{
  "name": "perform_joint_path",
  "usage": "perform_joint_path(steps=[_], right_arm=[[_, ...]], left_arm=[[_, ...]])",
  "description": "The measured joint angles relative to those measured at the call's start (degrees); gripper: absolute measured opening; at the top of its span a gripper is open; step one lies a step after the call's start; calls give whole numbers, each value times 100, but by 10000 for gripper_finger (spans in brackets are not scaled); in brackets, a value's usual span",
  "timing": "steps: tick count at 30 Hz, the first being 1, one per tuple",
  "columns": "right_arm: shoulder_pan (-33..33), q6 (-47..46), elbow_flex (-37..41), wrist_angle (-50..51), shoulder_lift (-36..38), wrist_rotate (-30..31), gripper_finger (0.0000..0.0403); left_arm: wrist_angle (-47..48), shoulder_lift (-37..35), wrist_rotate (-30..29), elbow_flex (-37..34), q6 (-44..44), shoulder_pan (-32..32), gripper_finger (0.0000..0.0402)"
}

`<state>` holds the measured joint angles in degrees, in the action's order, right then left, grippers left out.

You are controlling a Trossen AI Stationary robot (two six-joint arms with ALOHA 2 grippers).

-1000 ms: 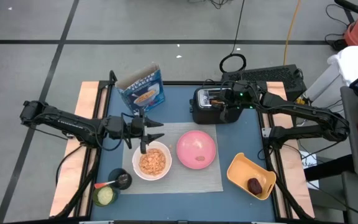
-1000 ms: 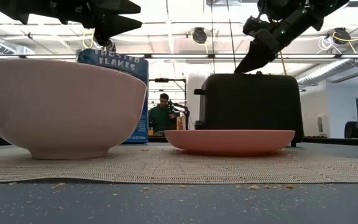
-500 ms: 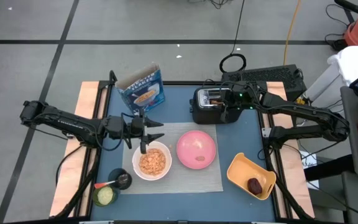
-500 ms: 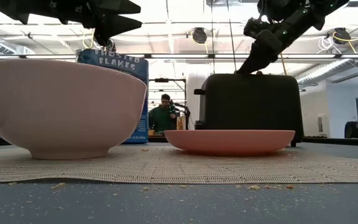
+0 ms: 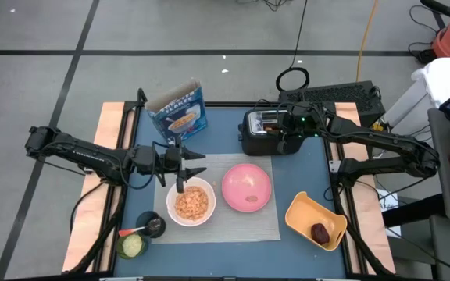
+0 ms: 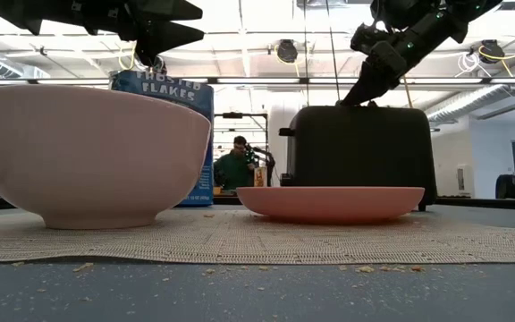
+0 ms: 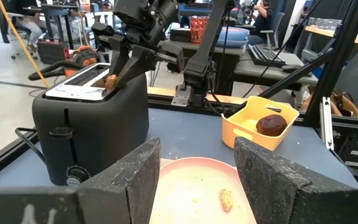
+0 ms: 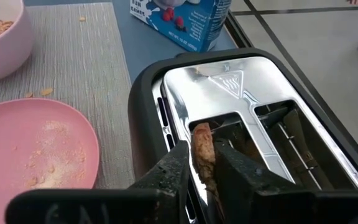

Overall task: Arrange a breakfast setting
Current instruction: Put the toasted bread on the pink plate

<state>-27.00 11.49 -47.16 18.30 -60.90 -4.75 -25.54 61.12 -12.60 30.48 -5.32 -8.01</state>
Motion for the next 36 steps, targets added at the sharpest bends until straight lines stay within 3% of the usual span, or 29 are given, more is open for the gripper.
perform_joint_path(steps=[21, 36], right_arm=[[-9, 166, 11, -295, -7, 106, 20], [-9, 315, 11, -373, 224, 50, 19]], left_arm=[[0, 0, 0, 0, -13, -2, 211], [0, 0, 1, 0, 2, -2, 211]])
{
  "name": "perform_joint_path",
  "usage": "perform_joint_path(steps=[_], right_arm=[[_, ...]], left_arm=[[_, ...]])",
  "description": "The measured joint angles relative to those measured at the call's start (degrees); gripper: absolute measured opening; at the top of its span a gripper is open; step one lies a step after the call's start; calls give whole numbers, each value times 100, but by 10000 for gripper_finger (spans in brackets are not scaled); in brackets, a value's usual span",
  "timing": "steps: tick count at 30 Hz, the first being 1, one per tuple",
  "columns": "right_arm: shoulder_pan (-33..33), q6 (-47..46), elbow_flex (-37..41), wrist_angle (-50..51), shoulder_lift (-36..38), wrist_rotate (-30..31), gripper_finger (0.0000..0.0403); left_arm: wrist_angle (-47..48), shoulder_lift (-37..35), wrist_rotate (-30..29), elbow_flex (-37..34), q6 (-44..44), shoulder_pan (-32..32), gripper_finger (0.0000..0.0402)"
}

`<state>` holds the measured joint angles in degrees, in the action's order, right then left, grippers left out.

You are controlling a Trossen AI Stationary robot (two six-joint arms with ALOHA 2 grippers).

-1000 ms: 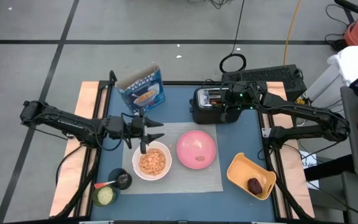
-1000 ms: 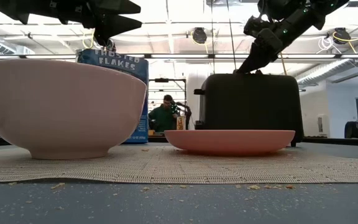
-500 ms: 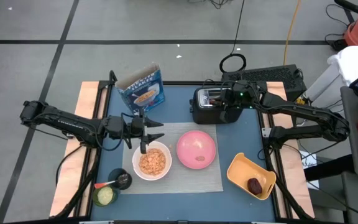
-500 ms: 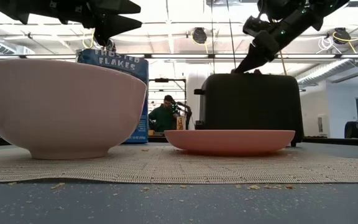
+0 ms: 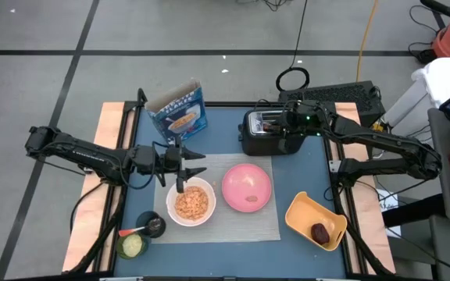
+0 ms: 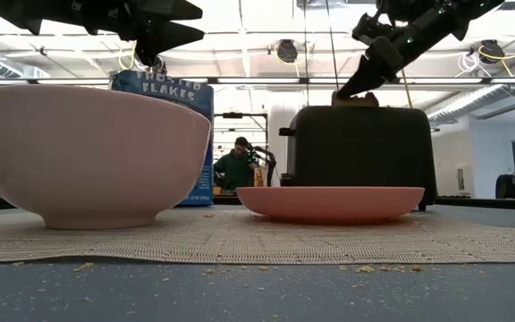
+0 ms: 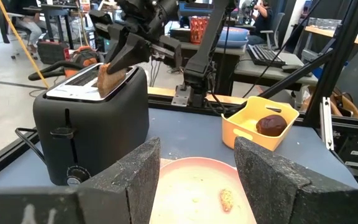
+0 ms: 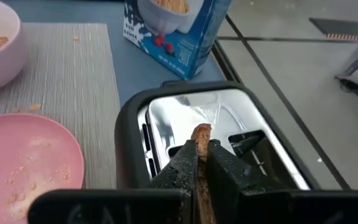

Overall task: Arrange a breakfast setting
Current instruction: Put the toasted bread on the pink plate

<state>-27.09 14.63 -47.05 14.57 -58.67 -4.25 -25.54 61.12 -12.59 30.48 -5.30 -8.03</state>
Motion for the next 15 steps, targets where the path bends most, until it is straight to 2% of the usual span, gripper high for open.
perform_joint_path(steps=[15], right_arm=[[2, 0, -2, -25, 1093, -26, 20]], left_arm=[[-2, 0, 1, 0, -4, 1, 211]])
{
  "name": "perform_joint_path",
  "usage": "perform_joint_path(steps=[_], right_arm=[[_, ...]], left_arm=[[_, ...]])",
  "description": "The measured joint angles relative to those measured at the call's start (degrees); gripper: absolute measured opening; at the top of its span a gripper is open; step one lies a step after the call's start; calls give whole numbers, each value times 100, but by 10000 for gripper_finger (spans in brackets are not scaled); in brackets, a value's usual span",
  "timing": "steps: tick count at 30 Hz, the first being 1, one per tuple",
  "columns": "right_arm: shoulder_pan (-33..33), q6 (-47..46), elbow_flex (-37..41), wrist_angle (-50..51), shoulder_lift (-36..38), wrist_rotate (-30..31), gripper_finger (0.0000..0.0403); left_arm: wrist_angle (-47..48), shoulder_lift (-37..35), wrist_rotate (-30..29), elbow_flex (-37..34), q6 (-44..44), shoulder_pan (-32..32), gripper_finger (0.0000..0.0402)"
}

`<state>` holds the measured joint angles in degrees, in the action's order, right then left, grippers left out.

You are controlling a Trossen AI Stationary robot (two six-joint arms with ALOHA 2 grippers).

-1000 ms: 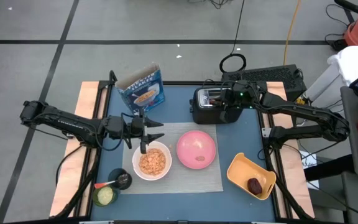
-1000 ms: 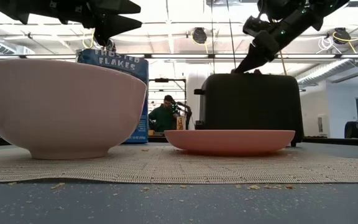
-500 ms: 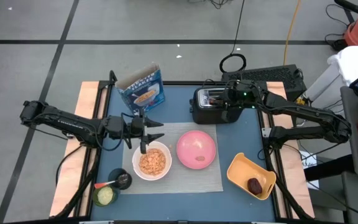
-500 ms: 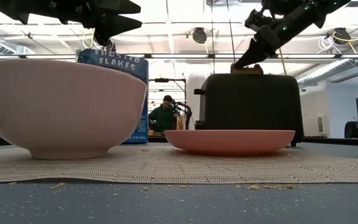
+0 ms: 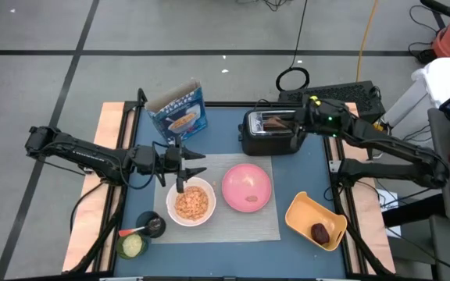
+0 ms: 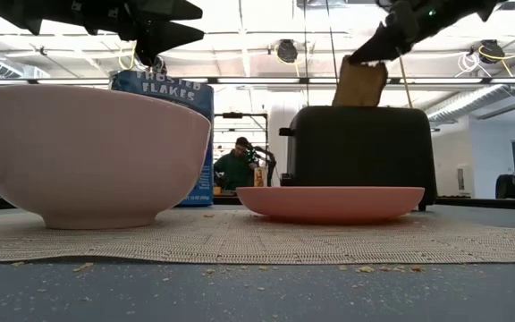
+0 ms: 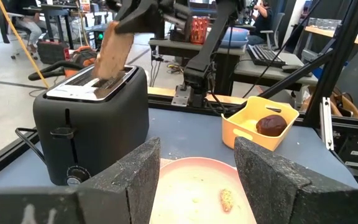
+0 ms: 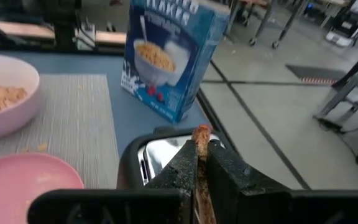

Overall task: Arrange a breakfast setting
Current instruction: Put the toasted bread on the pink plate

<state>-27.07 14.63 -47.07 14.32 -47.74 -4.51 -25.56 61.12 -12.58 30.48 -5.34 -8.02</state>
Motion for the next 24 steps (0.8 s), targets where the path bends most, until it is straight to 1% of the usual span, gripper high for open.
perform_joint_path(steps=[4, 6, 11, 18, 24], right_arm=[[33, -24, 0, -157, 213, -67, 20], [46, -24, 0, -343, 280, -267, 20], [57, -56, 0, -911, 334, -953, 20], [59, -553, 0, -1378, 264, -1942, 20], [278, -828, -1, -1561, 72, -2475, 20]], left_arm=[[0, 0, -2, 0, 0, -1, 211], [0, 0, -1, 0, 0, 1, 212], [-1, 0, 0, 0, -11, 1, 211], [-2, 0, -1, 0, -10, -1, 211], [-2, 0, 0, 0, -9, -1, 211]])
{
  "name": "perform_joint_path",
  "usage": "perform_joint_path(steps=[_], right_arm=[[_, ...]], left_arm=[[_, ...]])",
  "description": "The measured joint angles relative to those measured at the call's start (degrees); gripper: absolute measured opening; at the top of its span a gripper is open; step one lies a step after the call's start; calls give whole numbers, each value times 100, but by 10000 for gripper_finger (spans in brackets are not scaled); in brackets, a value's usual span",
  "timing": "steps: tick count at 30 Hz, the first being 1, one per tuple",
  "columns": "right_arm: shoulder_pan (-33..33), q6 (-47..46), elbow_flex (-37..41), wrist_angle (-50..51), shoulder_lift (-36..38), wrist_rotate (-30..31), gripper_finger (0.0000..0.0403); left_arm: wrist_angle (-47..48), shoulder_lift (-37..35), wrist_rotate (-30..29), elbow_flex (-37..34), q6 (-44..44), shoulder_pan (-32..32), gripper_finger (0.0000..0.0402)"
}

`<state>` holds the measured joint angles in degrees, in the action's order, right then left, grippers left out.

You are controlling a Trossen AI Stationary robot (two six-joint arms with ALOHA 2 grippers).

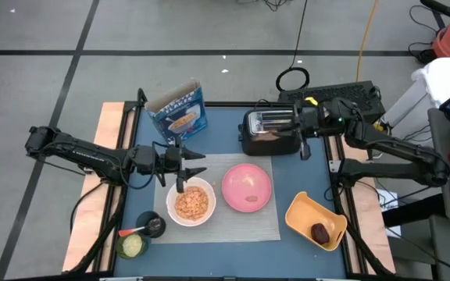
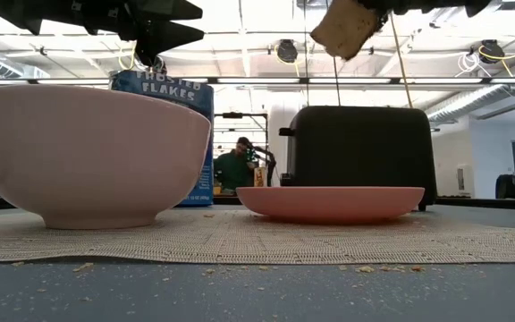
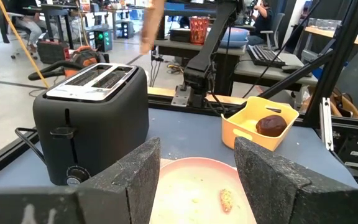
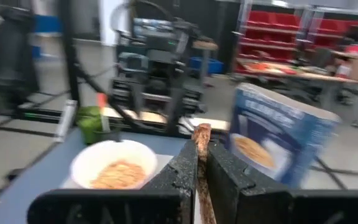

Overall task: Arrange a breakfast setting
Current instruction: Put the toasted bread on the pink plate

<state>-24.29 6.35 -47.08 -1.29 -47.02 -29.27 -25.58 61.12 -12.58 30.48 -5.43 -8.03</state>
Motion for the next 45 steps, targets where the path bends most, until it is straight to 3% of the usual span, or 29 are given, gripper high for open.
perform_joint_path(steps=[5, 20, 34, 41, 45], right_arm=[[429, -24, -1, -494, -279, -546, 20], [1612, 609, -1, -711, -1282, -539, 20], [2061, 1417, -3, -710, -2253, -499, 20], [2065, 1587, -5, -704, -2698, 480, 20], [2067, 1646, -5, -702, -2977, 535, 20]], left_arm=[[0, 0, -1, 0, 2, 0, 211], [2, 0, -2, 0, 11, 1, 211], [4, 0, 0, 0, 7, 0, 211], [5, 0, 0, 0, -2, 2, 211], [7, 0, 0, 0, 0, 1, 211]])
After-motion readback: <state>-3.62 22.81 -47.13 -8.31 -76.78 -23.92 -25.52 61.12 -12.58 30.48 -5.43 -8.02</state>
